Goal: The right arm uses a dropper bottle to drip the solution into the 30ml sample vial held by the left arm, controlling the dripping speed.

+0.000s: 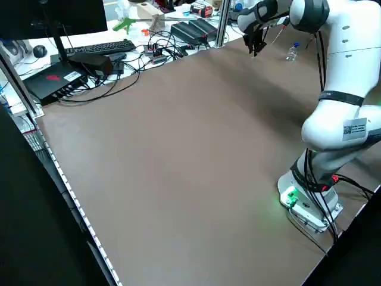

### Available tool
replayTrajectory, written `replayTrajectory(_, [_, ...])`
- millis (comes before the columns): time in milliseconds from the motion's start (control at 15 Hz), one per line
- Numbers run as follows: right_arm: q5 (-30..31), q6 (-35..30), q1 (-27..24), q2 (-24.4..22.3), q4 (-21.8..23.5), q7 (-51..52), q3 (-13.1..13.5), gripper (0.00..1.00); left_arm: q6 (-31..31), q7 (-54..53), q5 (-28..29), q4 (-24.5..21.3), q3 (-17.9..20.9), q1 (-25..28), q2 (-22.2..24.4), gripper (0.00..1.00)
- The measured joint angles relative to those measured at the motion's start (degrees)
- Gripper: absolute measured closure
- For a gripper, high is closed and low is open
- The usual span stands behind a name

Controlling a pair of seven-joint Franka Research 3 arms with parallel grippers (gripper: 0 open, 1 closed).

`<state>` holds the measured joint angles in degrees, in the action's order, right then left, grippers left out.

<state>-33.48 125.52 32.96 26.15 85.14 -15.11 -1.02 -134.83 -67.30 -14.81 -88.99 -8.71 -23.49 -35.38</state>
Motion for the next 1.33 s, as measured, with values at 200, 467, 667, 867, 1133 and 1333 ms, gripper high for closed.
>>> replayTrajectory(200, [0.0,0.0,0.0,0.0,0.0,0.0,0.0,0.88,0.0,0.0,0.0,-0.1,-0.9,0.4,-0.1,0.69])
replayTrajectory(467, [0.0,0.0,0.0,0.0,0.0,0.0,0.0,0.88,0.0,2.4,0.0,-0.1,-1.5,-1.9,-0.2,0.69])
replayTrajectory(667, [0.0,0.0,0.0,0.0,0.0,0.0,0.0,0.88,0.0,4.5,0.0,-0.1,-1.5,-3.6,-0.2,0.69])
replayTrajectory(867, [0.0,0.1,0.0,0.0,0.0,0.0,0.0,0.88,0.0,6.0,0.0,-0.1,-1.4,-4.8,-0.2,0.69])
replayTrajectory(1133, [0.0,0.1,0.0,0.0,0.0,0.0,0.0,0.88,0.0,6.8,0.2,-0.1,-1.4,-5.3,-0.2,0.69])
replayTrajectory(1333, [0.0,0.1,-0.2,0.0,0.0,0.0,0.0,0.88,0.0,6.8,0.5,-0.1,-1.3,-5.3,-0.2,0.69])
